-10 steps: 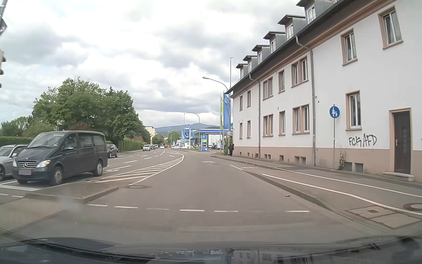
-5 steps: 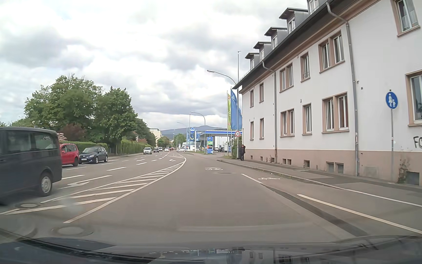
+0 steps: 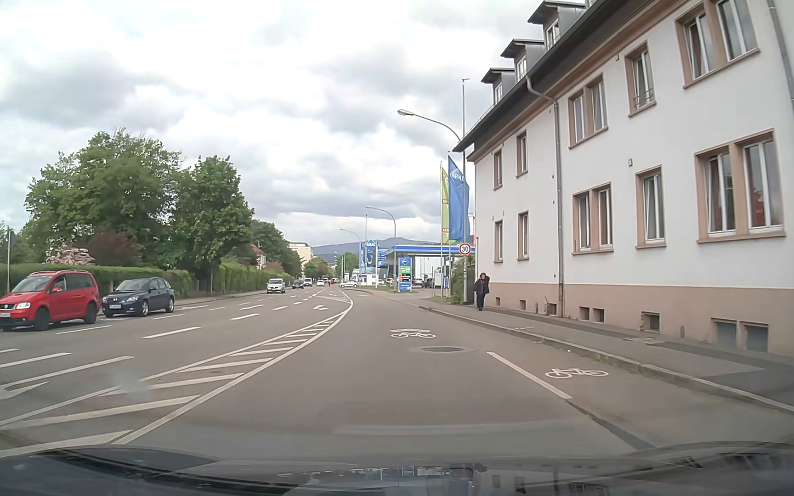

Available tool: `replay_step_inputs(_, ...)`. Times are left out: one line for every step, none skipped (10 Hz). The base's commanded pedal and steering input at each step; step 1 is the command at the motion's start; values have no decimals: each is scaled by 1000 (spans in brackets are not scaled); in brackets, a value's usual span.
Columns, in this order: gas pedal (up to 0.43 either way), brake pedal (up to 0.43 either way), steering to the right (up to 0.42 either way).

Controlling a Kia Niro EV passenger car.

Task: Follow the waypoints while adhering to traffic rules and regulations

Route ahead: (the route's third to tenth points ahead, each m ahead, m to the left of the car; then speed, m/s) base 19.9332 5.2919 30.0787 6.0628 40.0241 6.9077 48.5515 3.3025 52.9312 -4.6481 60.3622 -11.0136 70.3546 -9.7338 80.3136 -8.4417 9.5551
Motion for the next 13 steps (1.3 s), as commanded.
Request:
replay_step_inputs(47,0,-12)
replay_step_inputs(47,0,-9)
replay_step_inputs(47,0,-8)
replay_step_inputs(39,0,-8)
replay_step_inputs(39,0,-8)
replay_step_inputs(28,0,-8)
replay_step_inputs(28,0,-8)
replay_step_inputs(28,0,-9)
replay_step_inputs(20,0,-10)
replay_step_inputs(20,0,-12)
replay_step_inputs(8,0,-12)
replay_step_inputs(0,0,-11)
replay_step_inputs(0,0,-12)
